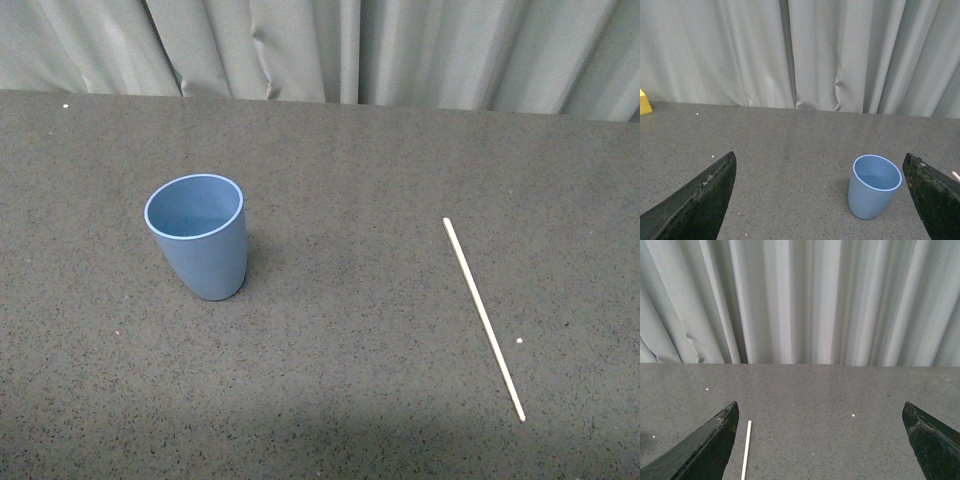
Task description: Transfer chopsticks to blue cup
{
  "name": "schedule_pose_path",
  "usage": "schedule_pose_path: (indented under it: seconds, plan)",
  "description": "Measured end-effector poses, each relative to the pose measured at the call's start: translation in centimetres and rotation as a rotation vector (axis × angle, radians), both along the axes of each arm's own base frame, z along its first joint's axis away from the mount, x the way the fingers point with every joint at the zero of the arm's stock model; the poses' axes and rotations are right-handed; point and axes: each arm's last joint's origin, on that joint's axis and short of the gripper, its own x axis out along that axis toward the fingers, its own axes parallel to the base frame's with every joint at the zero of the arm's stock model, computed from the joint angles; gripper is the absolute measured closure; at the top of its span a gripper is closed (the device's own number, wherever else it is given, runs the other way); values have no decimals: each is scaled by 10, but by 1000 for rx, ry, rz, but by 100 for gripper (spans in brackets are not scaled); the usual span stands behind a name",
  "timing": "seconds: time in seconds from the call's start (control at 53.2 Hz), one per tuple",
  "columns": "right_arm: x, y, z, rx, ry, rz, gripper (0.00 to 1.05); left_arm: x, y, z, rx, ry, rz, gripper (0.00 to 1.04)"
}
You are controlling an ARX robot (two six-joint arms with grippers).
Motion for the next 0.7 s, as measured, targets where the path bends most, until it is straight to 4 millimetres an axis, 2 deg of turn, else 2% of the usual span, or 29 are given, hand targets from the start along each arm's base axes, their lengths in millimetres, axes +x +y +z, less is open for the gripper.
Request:
schedule_pose_path:
  seconds: [0.696]
  plan:
    - [0,0,0,0,0,0,9,0,0,0,0,0,0,7]
